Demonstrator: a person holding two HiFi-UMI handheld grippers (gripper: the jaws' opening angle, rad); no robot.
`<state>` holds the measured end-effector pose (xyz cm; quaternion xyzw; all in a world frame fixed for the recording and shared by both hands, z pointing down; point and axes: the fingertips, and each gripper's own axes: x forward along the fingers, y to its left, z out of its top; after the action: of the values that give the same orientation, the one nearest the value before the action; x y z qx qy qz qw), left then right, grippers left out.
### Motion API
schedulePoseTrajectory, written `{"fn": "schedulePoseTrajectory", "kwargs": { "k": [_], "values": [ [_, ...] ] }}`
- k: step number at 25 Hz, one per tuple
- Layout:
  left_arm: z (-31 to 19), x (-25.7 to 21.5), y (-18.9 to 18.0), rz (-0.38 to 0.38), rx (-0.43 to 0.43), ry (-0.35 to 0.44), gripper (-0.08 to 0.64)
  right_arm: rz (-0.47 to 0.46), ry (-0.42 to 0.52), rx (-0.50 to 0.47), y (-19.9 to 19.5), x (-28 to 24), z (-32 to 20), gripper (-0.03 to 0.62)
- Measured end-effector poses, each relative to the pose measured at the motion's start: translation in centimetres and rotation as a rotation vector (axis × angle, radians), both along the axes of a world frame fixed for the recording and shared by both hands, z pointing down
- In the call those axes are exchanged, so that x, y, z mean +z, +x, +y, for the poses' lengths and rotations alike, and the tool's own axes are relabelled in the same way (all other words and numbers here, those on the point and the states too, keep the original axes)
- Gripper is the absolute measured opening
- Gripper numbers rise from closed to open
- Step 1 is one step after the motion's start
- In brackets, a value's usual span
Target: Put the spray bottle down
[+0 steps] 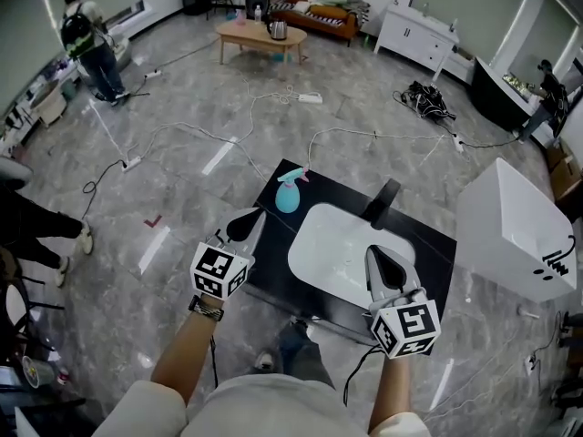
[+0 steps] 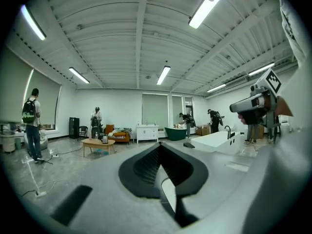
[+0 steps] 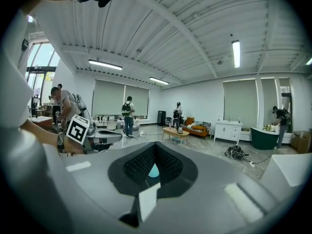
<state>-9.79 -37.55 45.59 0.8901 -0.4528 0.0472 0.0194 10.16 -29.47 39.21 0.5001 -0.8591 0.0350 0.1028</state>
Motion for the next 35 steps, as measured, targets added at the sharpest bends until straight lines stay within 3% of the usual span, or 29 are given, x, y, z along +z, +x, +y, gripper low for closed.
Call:
{"fn": "schedulePoseTrajectory", "kwargs": {
  "k": [11, 19, 35],
  "values": [
    [7.6, -7.5, 0.0, -0.059, 0.039, 0.127, 0.005, 0.016, 0.054, -0.02, -2.2, -3.1, 4.1, 0.006],
    [11.3, -10.9, -0.2, -0.096, 0.049, 0.179, 0.006, 0.029, 0.084, -0.012, -2.7, -4.9, 6.1, 0.005],
    [12.2, -11.3, 0.2, -0.094, 0.056, 0.186, 0.006, 0.068, 0.076, -0.011, -2.7, -4.6, 6.8, 0.005]
  ]
}}
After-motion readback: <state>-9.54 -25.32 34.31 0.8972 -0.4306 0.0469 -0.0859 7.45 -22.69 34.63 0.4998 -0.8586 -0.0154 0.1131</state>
